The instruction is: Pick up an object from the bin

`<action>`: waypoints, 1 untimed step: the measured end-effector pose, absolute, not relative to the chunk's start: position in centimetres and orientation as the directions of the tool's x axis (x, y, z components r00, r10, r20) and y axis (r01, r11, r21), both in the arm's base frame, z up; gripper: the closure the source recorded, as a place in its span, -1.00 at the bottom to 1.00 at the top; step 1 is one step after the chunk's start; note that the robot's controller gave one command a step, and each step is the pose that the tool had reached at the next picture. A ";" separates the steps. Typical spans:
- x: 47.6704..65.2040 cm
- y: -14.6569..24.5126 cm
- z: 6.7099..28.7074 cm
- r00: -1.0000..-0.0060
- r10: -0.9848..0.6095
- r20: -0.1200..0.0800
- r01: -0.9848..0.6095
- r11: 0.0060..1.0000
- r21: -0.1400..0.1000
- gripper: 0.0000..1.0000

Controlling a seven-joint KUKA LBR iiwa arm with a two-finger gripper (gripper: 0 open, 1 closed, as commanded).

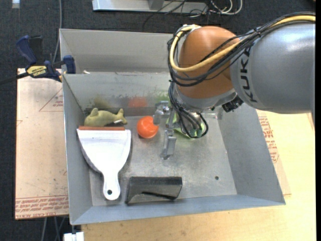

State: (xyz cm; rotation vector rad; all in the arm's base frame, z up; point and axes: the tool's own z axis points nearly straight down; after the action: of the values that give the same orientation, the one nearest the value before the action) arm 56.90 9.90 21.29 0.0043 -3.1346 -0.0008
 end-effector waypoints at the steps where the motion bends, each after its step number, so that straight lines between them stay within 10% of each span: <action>1: 54.5 14.7 25.6 -0.976 -0.219 0.001 -0.219 0.976 0.004 -1.00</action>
Offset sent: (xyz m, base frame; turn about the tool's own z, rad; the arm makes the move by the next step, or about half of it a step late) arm -0.0250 0.0454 0.0422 -0.2158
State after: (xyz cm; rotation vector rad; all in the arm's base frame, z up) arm 54.47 14.68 25.61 0.3456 -3.1210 -0.0065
